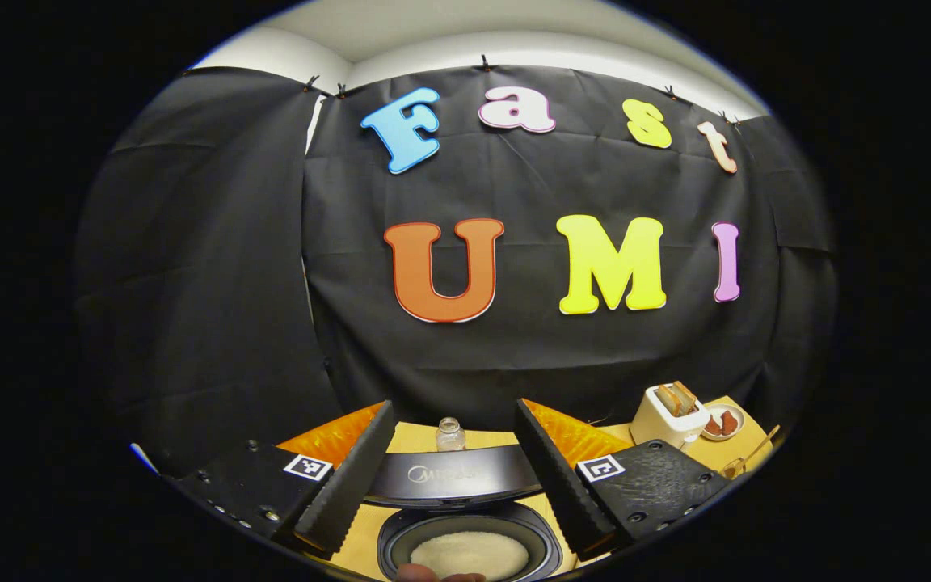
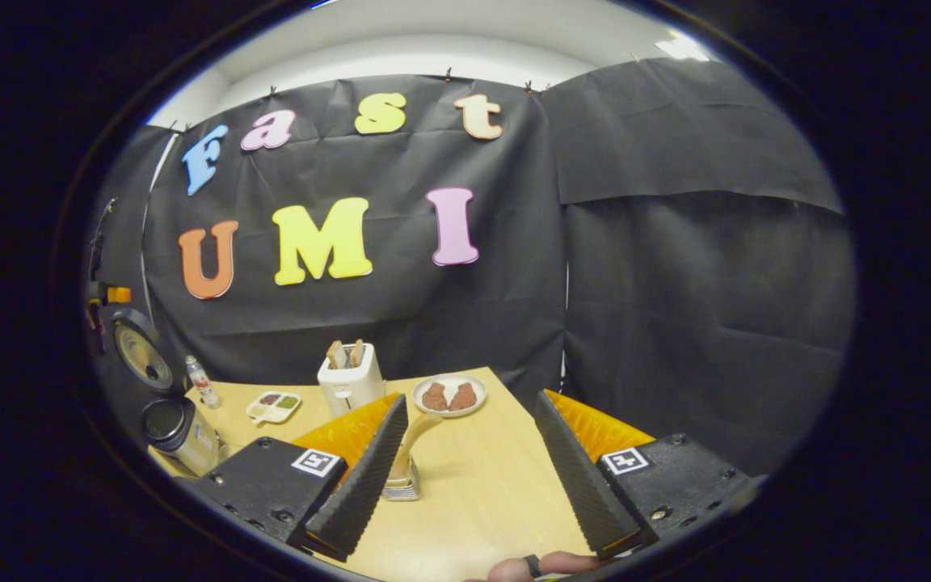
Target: Close the left gripper, press the button to open the rice cooker; take a wooden spoon from the chopstick holder with the right hand, scoop a spoonful of rice and pour it into the rice cooker, then put the wooden spoon back into the chopstick holder.
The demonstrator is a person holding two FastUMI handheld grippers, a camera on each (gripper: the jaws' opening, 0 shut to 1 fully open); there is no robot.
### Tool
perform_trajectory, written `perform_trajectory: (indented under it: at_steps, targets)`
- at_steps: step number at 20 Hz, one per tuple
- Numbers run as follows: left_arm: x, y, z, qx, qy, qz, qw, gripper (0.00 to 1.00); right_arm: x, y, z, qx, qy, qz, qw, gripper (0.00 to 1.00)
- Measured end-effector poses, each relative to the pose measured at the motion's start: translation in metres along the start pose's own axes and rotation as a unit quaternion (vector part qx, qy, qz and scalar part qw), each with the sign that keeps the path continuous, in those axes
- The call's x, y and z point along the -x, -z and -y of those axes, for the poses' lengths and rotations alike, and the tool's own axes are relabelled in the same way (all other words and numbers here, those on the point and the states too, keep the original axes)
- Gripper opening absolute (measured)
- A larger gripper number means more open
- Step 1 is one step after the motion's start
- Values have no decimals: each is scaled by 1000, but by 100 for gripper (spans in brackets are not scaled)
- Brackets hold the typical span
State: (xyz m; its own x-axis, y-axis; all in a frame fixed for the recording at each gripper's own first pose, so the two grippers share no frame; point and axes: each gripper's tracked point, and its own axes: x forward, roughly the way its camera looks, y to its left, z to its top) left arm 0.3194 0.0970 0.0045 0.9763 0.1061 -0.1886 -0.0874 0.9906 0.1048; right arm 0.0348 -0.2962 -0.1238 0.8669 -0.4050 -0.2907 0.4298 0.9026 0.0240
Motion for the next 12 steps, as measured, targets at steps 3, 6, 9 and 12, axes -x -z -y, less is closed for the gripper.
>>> perform_trajectory:
  at_steps: [3, 6, 9, 12]
  targets:
    - [-1, 18, -4, -3, 4, -18, 1000, 97, -6, -7, -7, 7, -10, 9, 1000, 100]
    - [5, 29, -1, 22, 14, -52, 998, 97, -12, -8, -27, 9, -35, 10, 999, 100]
    - [19, 29, 9, 23, 22, -87, 996, 98, -18, -5, -51, 10, -63, 6, 998, 99]
    - [41, 46, 14, 38, 39, -133, 990, 98, -24, -10, -73, 5, -87, 7, 996, 99]
